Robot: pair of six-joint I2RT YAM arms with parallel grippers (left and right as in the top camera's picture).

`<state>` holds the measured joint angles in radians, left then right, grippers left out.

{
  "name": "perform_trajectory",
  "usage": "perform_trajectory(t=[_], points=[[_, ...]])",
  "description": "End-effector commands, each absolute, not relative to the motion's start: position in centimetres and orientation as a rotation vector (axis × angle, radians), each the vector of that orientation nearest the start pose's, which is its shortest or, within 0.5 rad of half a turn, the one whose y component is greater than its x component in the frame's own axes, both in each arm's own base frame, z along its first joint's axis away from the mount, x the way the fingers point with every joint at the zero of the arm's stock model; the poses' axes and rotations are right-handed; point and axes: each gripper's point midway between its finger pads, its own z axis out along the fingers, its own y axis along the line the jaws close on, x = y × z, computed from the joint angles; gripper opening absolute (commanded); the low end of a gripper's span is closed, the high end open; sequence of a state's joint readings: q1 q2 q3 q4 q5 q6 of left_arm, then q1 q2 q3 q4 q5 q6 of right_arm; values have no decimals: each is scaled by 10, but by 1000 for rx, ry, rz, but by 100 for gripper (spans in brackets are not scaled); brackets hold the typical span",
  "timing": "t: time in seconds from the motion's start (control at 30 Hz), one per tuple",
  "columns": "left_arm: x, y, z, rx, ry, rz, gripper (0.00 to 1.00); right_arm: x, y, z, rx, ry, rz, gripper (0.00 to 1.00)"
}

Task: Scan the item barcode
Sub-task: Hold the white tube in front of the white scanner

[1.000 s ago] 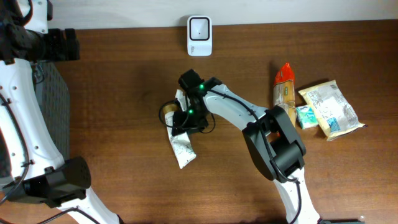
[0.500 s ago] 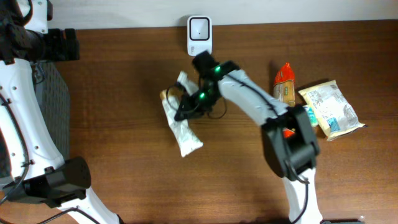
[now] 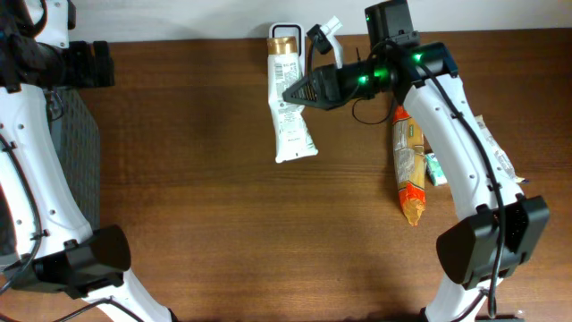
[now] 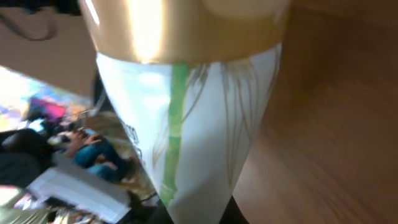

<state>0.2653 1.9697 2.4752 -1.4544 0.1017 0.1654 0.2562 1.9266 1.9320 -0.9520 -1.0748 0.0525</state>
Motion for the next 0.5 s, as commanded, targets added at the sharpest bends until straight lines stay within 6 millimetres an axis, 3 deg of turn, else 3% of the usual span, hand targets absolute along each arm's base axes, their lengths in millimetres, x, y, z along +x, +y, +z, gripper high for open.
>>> perform_trajectory(t=[0.0, 0.1, 0.17, 0.3, 0.37, 0.43, 0.47], points=[[439, 103, 331, -68, 2503, 50, 99, 423, 247, 314, -547, 2296, 1016, 4], [439, 103, 332, -68, 2503, 50, 99, 482, 197, 312, -412, 2233, 163, 4], [439, 103, 331, -68, 2503, 50, 99, 516, 194, 306, -504, 2109, -213, 4], [439, 103, 331, -68, 2503, 50, 99, 568, 211, 270, -718, 1974, -394, 4], [439, 103, 331, -68, 2503, 50, 99, 611, 209, 231, -885, 1860, -551, 4], [439, 103, 331, -68, 2503, 50, 99, 640, 208, 191, -1049, 1763, -694, 4], [439, 103, 331, -68, 2503, 50, 99, 645, 209, 183, -1070, 1741, -716, 4]])
